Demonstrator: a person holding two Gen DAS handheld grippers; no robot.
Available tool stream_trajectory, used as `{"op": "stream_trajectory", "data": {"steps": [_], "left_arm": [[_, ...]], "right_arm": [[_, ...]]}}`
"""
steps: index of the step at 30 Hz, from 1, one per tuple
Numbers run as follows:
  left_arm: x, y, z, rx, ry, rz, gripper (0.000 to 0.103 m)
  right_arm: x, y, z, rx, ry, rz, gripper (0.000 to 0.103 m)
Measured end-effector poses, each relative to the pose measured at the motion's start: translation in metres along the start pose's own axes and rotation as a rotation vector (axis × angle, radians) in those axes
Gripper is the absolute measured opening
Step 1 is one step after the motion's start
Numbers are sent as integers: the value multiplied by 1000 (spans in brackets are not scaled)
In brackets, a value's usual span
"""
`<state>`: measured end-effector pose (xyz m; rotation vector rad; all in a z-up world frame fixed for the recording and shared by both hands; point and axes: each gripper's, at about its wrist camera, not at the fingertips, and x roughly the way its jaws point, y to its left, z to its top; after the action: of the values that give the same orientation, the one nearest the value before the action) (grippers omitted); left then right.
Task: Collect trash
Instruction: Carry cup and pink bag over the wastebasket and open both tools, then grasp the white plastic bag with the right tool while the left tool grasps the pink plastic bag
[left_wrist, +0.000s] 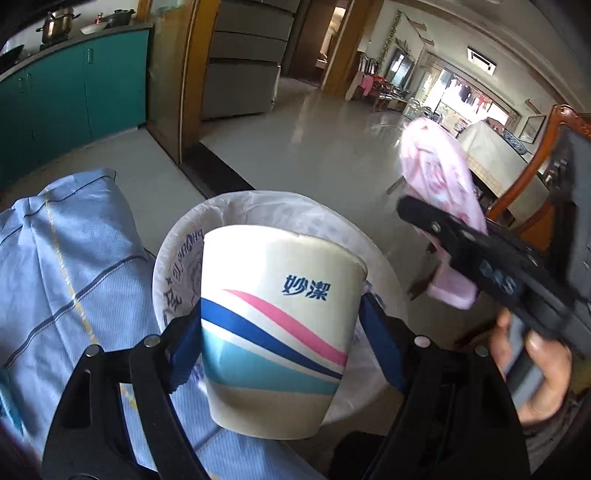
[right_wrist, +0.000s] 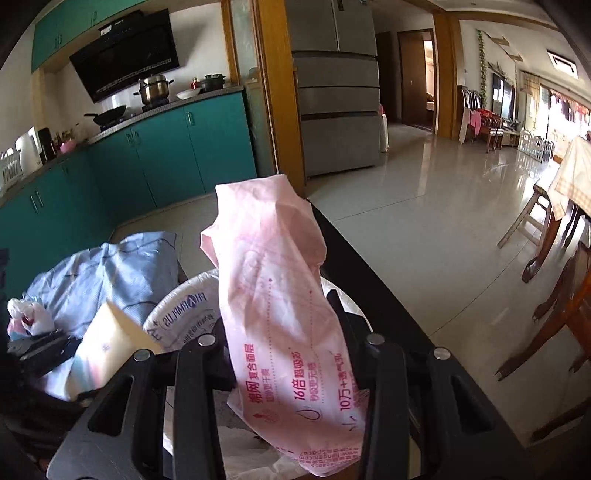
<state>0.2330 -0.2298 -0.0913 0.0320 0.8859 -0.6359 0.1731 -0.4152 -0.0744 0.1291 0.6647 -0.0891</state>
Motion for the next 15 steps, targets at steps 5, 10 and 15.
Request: {"op": "stream_trajectory", "data": {"steps": [5, 10, 15], "left_arm": [[-6, 19, 5, -78, -13, 18, 91], [-73, 45, -5, -87, -121, 223, 91], [-154, 90, -17, -175, -264, 598, 95]], "right_arm": [[20, 14, -7, -5, 63, 42, 42], [25, 42, -11, -62, 64, 15, 60], [24, 59, -12, -42, 30, 42, 87]]}}
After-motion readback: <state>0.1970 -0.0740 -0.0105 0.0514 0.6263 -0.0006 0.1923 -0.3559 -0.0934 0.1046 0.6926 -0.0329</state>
